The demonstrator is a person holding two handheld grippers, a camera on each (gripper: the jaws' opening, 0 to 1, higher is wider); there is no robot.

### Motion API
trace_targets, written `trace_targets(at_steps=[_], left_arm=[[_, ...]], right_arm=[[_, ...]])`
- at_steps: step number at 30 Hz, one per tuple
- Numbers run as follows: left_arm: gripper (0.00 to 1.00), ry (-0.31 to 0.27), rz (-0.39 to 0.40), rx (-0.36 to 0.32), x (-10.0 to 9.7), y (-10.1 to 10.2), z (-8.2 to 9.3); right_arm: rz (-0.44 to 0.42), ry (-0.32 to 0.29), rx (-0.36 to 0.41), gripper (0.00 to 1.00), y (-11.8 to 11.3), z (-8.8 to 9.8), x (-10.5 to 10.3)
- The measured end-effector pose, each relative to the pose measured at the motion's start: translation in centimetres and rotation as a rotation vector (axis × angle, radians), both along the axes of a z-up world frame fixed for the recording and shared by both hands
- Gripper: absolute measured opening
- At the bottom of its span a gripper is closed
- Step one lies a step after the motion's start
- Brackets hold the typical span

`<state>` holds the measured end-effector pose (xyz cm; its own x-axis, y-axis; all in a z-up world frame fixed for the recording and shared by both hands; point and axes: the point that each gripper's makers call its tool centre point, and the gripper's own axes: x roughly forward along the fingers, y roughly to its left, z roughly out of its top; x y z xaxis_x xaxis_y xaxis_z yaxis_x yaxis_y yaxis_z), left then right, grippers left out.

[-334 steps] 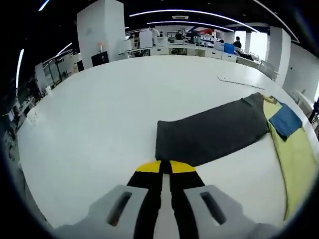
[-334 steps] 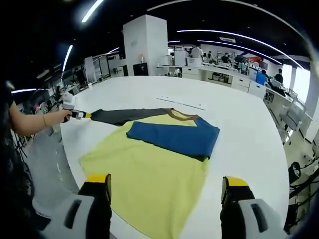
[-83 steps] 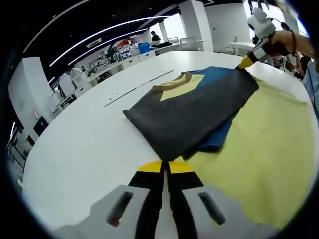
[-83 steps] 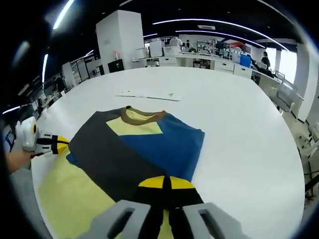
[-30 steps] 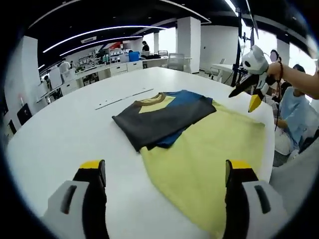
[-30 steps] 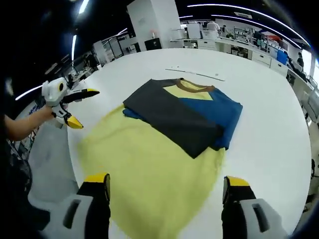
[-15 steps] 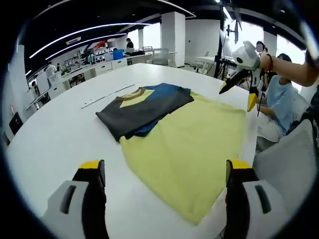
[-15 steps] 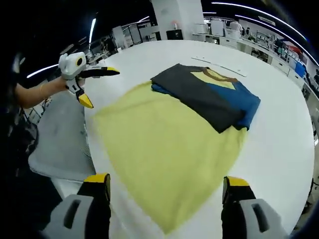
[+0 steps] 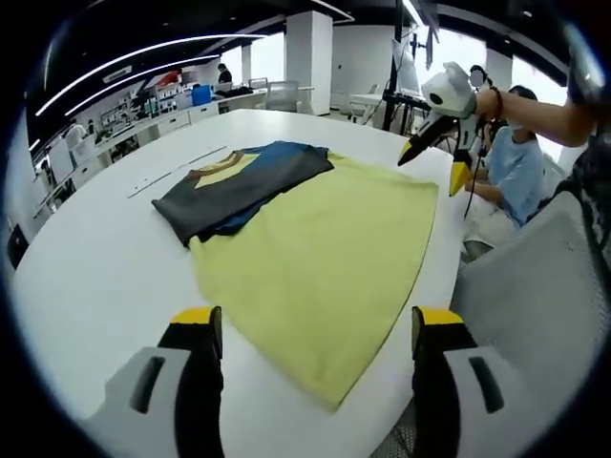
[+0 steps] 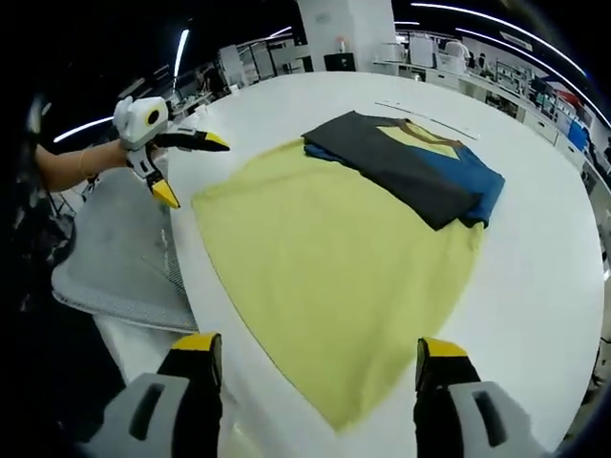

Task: Fold the garment on the visible template until the final outline fits inside the template.

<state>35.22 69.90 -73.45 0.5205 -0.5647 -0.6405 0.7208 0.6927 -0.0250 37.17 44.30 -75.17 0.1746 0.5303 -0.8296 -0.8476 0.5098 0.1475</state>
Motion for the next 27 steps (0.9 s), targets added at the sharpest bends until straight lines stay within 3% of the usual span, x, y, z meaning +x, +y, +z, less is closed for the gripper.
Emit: trace_targets(at_steps=[9,14,25,27], left_arm=[[0.69,0.026,-0.042,0.031,-1.2,-0.6,-1.9],[0.6,0.036,-0.035,0.063,-1.4,-0.1,-2.9],[0.52,0.055,-0.038,0.109,-1.9,0.7,-3.8],[0.52,0.057,-0.039,0.119,-2.0,0.8,-4.0]], right_arm=[[0.01,-0.035,-0.062,0.72,-1.4,-1.5,-0.2],[-0.006,-0.063,-0.078,0.64,-1.9,-1.5,0.1],[0.11,-0.12,-0.194,0.55,-3.1,-2.6,-0.4],[0.106,-0.119,-0.181,0.53,-2.9,-2.5,-0.3]])
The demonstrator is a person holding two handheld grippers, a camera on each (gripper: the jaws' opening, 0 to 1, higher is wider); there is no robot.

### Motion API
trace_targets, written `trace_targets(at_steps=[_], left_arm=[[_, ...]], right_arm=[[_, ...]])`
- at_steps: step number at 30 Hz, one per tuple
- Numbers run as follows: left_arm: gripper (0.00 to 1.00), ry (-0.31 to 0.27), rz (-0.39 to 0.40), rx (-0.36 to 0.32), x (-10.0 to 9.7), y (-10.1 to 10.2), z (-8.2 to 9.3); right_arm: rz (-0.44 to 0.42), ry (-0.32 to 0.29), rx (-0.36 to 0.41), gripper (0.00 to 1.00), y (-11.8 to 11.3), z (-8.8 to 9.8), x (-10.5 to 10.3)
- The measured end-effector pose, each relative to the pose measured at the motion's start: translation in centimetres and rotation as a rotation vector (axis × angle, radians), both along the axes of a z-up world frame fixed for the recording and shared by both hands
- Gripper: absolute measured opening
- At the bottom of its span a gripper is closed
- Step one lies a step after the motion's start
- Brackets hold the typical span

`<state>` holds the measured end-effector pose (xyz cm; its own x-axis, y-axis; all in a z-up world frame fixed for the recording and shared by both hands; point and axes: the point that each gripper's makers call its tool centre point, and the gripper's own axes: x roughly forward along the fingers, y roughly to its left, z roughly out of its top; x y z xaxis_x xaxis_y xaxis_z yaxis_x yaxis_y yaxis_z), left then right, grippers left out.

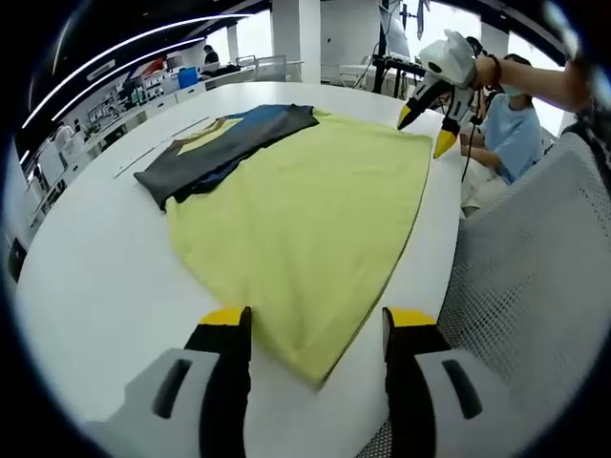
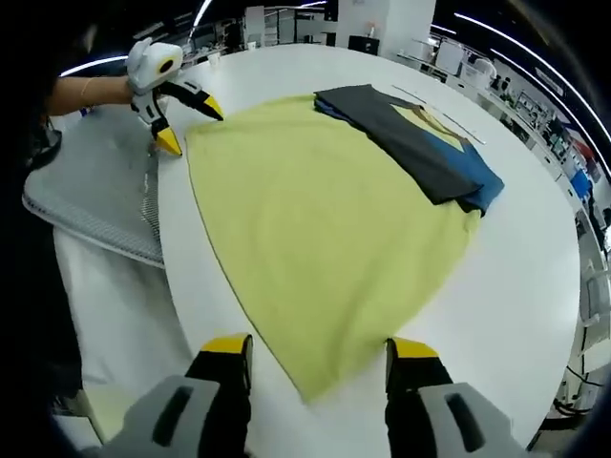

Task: Fold the garment on the visible template until the final outline fits inside the template.

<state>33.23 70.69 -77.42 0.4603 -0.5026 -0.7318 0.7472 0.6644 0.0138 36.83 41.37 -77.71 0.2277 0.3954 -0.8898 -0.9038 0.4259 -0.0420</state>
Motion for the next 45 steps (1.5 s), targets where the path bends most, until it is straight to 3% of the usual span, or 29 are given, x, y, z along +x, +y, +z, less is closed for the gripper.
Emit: trace_targets(at_steps=[11,17,34,45], left_arm=[[0.46,-0.007,0.028,-0.012,0.5,0.1,0.0],[0.4,-0.008,0.043,-0.014,0.9,0.3,-0.1],[0.02,-0.027,0.046,0.038,1.7,0.8,-0.1],[0.0,-0.025,0.041,0.065,1.3,1.2,0.4]], right_arm=[[-0.004,0.009,0.003,0.43,-0.2,0.0,0.2],[-0.007,0.014,0.011,0.3,-0.1,-0.1,0.2],[-0.004,-0.022,-0.018,0.04,-0.3,0.0,1.5],[-0.037,-0.024,0.003,0.0,-0.6,0.6,1.2]])
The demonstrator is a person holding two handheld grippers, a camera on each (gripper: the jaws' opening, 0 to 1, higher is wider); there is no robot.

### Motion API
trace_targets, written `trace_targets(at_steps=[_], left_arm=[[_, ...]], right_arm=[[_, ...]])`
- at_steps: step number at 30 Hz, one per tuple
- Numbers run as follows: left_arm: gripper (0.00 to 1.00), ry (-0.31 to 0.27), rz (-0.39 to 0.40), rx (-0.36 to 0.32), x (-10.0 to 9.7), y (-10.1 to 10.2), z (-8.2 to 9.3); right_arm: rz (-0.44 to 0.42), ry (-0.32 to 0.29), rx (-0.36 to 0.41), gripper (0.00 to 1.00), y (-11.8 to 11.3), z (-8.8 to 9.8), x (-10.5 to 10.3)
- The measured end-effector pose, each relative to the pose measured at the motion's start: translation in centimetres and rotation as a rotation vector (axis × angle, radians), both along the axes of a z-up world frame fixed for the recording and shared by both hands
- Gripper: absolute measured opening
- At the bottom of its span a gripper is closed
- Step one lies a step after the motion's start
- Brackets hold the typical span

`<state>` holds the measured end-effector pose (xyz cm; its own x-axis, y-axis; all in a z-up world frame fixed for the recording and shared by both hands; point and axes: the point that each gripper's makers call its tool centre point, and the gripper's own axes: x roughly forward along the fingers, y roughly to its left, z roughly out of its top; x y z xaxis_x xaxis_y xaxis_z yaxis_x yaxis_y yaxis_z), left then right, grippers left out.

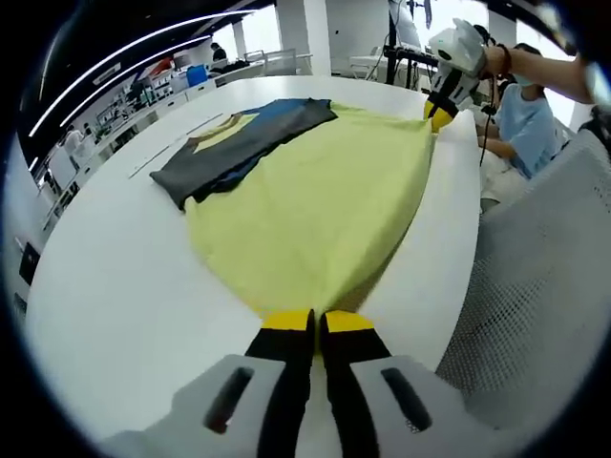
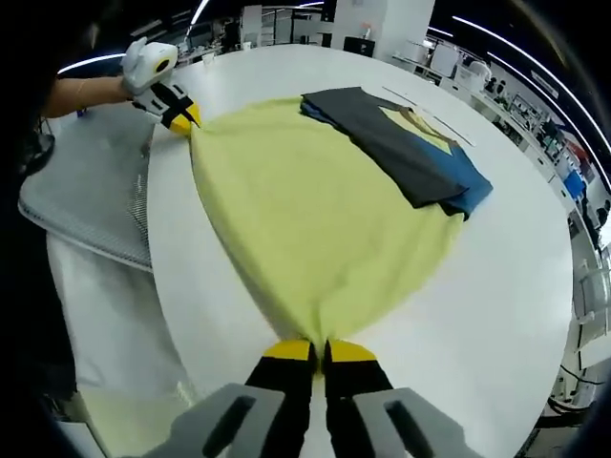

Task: Fold the garment on the visible template until the final outline fits inside the template.

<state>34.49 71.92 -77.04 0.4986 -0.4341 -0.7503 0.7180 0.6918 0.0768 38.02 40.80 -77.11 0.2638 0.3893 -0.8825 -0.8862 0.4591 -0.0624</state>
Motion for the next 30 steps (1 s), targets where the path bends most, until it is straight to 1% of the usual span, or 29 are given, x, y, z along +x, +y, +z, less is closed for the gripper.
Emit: trace_targets(at_steps=[4,8,14,18,19,20,23,27,30], left_arm=[[0.0,0.007,-0.017,0.01,-0.8,-0.1,0.3],[0.0,0.012,-0.025,0.022,-1.6,0.1,0.2],[0.0,0.041,-0.022,0.009,-3.1,0.2,0.1],[0.0,0.057,-0.047,0.006,-4.2,0.0,0.4],[0.0,0.063,-0.045,0.003,-4.4,0.0,0.5],[0.0,0.08,-0.034,-0.013,-4.8,0.0,0.6],[0.0,0.101,-0.013,-0.046,-5.3,0.0,0.8],[0.0,0.093,-0.014,-0.054,-5.9,0.0,1.3],[0.0,0.103,-0.015,-0.063,-6.6,-0.1,1.4]], right_arm=[[-0.009,0.003,0.005,0.0,-0.1,0.1,-0.5],[-0.015,0.017,0.028,0.0,0.1,0.2,-1.5],[-0.018,0.036,0.045,0.0,0.1,0.1,-3.1],[-0.025,0.047,0.049,0.0,-0.1,0.1,-4.0],[-0.026,0.049,0.05,0.0,-0.1,0.1,-4.2],[-0.027,0.054,0.05,0.0,-0.1,0.1,-4.5],[-0.029,0.066,0.046,0.0,-0.2,0.0,-5.3],[-0.036,0.083,0.054,0.0,-0.2,0.3,-6.1],[-0.043,0.096,0.055,0.0,-0.3,0.5,-6.7]])
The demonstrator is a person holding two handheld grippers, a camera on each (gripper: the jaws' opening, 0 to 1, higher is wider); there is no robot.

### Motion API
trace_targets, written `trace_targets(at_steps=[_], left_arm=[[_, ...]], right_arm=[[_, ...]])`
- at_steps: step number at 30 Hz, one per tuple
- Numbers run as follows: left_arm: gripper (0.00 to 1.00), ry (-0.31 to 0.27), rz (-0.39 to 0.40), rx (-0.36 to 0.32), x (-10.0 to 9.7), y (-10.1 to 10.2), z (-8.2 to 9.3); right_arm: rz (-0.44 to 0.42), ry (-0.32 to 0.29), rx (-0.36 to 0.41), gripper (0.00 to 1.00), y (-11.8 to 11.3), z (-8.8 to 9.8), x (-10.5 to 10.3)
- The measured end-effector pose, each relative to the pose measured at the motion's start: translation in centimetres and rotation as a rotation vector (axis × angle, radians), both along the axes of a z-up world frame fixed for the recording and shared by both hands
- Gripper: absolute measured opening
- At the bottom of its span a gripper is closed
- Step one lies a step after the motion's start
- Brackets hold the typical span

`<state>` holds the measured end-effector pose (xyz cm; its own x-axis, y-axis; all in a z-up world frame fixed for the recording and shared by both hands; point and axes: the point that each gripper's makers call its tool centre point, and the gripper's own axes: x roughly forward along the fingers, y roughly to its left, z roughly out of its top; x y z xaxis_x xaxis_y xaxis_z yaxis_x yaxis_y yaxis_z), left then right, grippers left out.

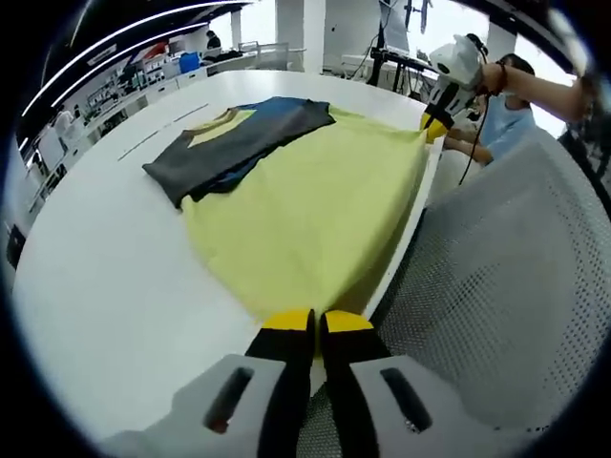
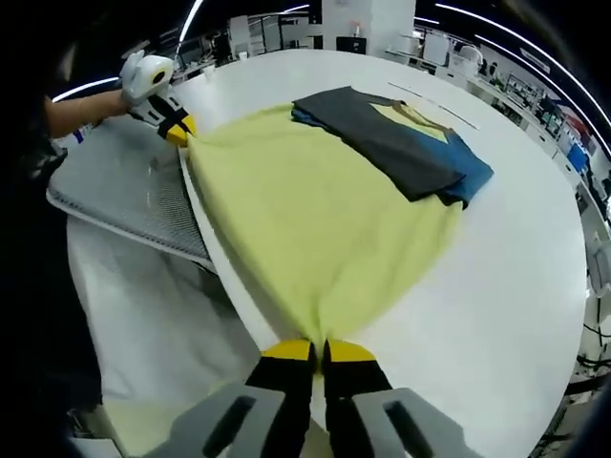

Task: Fold the garment on the visible template until the final outline fits inside the template.

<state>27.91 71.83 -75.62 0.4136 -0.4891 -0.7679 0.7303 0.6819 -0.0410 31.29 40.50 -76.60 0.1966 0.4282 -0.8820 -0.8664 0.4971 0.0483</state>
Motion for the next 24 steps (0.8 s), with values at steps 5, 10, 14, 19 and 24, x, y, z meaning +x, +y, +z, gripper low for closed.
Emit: trace_targets(at_steps=[5,10,14,19,24], left_arm=[[0.0,0.023,-0.014,-0.001,-1.4,-0.3,0.4],[0.0,0.041,-0.024,0.0,-2.5,-0.4,0.7],[0.0,0.053,-0.042,0.019,-3.4,-0.5,0.9],[0.0,0.072,-0.06,0.025,-4.6,-0.5,1.6],[0.0,0.074,-0.065,0.026,-5.1,-0.6,2.5]], right_arm=[[0.009,0.019,-0.006,0.0,-0.1,0.1,-1.3],[-0.005,0.05,-0.004,0.0,-0.2,0.1,-2.4],[0.005,0.076,-0.011,0.0,-0.2,0.2,-3.6],[0.025,0.099,-0.018,0.0,-0.3,0.9,-4.6],[0.035,0.096,-0.019,0.0,-0.4,1.7,-4.7]])
